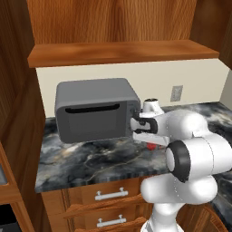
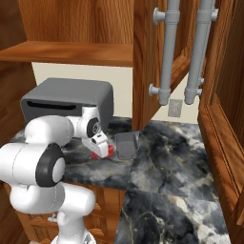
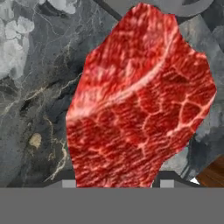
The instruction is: Retrieve the tupperware from the cabinet, then place the raw meat into the tupperware to avoid contamination.
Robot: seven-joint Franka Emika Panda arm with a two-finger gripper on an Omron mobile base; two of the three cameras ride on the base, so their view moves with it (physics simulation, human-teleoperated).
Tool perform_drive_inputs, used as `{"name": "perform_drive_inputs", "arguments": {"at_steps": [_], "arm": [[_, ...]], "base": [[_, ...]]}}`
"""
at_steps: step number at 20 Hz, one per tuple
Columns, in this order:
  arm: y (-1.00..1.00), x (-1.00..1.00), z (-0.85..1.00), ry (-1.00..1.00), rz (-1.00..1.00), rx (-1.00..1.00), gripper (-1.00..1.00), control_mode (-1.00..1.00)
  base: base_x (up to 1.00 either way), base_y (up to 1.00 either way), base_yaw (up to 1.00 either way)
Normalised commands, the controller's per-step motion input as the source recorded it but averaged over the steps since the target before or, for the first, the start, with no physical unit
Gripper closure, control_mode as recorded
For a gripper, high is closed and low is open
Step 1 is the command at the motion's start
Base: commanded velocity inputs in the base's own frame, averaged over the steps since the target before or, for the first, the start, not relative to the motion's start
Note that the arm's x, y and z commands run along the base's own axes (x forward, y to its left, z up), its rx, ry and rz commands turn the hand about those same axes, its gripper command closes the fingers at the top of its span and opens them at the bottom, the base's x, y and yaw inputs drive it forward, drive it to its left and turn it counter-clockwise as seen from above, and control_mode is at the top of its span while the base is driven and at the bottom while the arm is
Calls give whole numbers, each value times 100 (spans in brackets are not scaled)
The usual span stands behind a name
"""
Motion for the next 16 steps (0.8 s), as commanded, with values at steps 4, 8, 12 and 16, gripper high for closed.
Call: {"name": "perform_drive_inputs", "arguments": {"at_steps": [4, 8, 12, 16], "arm": [[0, -5, 71, -17, -11, 0, 100, -100], [0, 0, 58, -17, -10, -1, 100, -100], [-14, 9, 30, -19, -8, -2, 100, -100], [-28, 26, 13, -16, -6, -2, 100, -100]], "base": [[0, 0, 0], [0, 0, 0], [0, 0, 0], [0, 0, 0]]}}
